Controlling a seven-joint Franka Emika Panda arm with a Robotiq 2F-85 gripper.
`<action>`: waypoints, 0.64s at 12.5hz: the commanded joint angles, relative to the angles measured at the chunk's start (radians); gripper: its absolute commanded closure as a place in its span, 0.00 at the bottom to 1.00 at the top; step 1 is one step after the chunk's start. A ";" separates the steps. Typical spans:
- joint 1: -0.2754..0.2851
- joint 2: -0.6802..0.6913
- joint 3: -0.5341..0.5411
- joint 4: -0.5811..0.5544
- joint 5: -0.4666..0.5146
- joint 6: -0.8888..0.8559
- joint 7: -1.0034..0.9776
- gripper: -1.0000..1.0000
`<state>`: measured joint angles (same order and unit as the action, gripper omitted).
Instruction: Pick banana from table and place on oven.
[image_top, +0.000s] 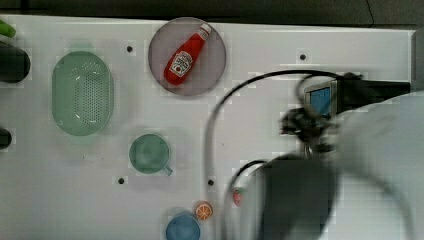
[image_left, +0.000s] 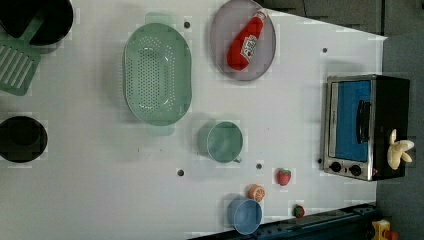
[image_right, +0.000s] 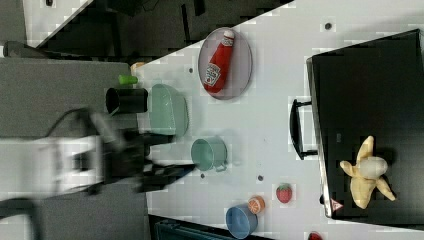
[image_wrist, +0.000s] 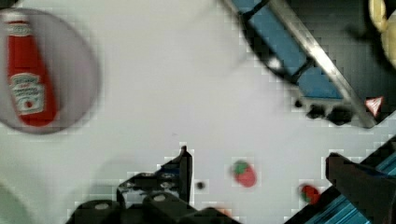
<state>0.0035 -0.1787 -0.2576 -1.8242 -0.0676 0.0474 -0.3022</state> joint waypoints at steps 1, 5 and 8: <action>0.012 -0.049 0.131 0.020 0.022 -0.050 0.349 0.00; 0.012 -0.101 0.217 0.001 0.022 -0.078 0.402 0.00; 0.012 -0.107 0.226 -0.014 0.022 -0.082 0.402 0.00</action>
<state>0.0645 -0.3167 0.0013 -1.8105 -0.0239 -0.0152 0.0415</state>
